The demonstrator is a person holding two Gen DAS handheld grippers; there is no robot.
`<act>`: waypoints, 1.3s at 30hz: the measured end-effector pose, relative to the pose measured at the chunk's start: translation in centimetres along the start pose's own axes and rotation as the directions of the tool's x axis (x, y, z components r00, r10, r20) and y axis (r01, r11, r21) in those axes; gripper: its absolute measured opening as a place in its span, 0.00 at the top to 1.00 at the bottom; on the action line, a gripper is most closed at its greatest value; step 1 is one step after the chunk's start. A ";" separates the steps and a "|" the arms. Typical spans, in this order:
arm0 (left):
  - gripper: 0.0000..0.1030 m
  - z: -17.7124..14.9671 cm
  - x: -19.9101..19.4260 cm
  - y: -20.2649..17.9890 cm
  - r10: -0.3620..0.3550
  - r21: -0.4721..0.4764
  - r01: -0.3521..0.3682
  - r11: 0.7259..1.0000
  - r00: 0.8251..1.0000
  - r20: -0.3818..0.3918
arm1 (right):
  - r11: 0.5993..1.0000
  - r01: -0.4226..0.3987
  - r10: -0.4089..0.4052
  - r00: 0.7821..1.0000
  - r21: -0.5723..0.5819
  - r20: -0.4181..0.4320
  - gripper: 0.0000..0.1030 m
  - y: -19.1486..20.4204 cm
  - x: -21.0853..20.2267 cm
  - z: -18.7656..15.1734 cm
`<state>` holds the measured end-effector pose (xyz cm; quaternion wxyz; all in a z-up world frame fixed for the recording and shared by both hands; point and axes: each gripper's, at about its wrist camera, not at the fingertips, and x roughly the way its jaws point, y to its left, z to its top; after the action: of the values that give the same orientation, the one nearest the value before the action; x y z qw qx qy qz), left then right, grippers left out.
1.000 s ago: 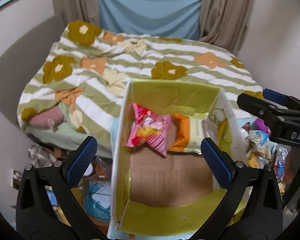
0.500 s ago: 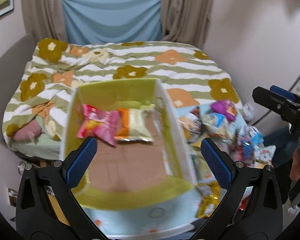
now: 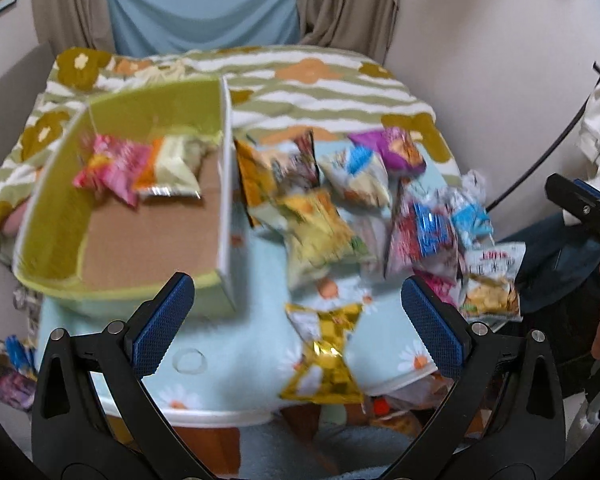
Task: Organize snacks
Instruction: 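Move both tools back over the snack pile, then grasp the gold wrapper bag with the left tool while the right tool grasps the white corn-snack bag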
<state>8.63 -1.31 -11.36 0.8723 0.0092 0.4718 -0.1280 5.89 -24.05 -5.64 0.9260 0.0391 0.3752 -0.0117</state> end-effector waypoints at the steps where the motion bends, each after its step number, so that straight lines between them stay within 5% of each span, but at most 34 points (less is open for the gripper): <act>1: 0.00 -0.6 0.5 -0.3 0.001 -0.004 -0.001 1.000 1.000 -0.010 | 1.000 0.004 -0.004 1.000 0.011 -0.008 0.00 -0.9 0.1 -0.8; 9: 0.00 -5.4 5.7 -1.5 0.021 -0.017 -0.023 1.000 0.995 -0.093 | 0.995 0.048 -0.042 0.997 0.090 -0.063 0.00 -5.6 2.3 -6.3; 13: 0.08 -7.0 8.7 -1.5 0.029 -0.022 -0.032 0.999 0.991 -0.134 | 0.991 0.082 -0.072 0.993 0.110 -0.090 0.00 -7.0 4.1 -8.6; 19: 0.22 -8.7 12.2 -1.4 0.031 -0.027 -0.036 0.999 0.983 -0.179 | 0.985 0.104 -0.085 0.987 0.138 -0.138 0.00 -8.9 6.9 -11.1; 26: 0.54 -9.8 14.0 -1.7 0.059 0.005 -0.059 0.998 0.980 -0.192 | 0.982 0.125 -0.100 0.980 0.140 -0.173 0.00 -9.8 8.8 -12.5; 39: 0.57 -8.6 15.3 -2.4 0.075 0.031 -0.070 0.997 0.975 -0.209 | 0.983 0.169 -0.156 0.976 0.076 -0.153 0.05 -9.0 9.8 -12.7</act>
<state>9.02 -5.78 -28.46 0.8215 0.0503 0.5591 -0.0998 3.64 -31.95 -22.15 0.8892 0.0499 0.4434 -0.1013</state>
